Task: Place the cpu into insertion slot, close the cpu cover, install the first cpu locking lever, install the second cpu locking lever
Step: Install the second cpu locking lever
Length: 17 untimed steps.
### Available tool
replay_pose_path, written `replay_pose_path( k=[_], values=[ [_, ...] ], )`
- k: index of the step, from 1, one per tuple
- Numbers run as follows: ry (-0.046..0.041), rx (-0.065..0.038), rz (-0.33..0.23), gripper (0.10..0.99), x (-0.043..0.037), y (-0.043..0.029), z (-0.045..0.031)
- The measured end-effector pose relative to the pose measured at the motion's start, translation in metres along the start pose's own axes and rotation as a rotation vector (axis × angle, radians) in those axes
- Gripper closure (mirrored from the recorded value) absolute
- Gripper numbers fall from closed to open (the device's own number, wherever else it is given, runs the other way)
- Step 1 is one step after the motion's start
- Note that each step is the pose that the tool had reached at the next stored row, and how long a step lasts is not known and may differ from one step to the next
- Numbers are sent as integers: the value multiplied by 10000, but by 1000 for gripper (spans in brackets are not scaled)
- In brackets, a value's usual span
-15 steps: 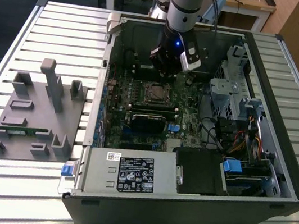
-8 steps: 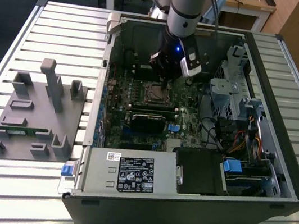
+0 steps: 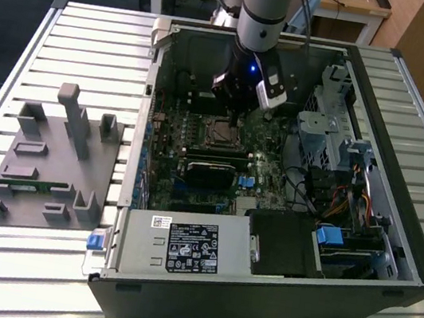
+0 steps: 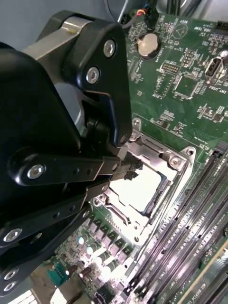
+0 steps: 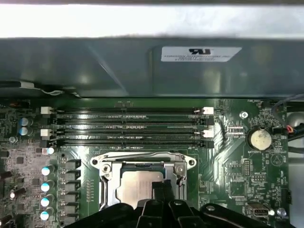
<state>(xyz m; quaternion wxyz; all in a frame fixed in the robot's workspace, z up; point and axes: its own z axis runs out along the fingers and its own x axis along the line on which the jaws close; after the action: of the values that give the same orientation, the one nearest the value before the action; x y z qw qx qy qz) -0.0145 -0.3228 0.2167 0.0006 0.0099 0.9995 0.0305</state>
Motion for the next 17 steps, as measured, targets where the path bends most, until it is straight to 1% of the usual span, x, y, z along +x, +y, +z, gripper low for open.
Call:
replay_pose_path(
  k=[3,7,8,11,15,17],
  values=[
    [-25,6,0,980,1,2,-36],
    [-45,17,-3,980,3,8,-129],
    [-45,28,-3,980,4,7,-142],
    [-47,38,-3,980,10,-13,-147],
    [-46,39,-2,980,10,-78,-151],
    [-46,38,-2,980,10,-94,-152]
  ],
)
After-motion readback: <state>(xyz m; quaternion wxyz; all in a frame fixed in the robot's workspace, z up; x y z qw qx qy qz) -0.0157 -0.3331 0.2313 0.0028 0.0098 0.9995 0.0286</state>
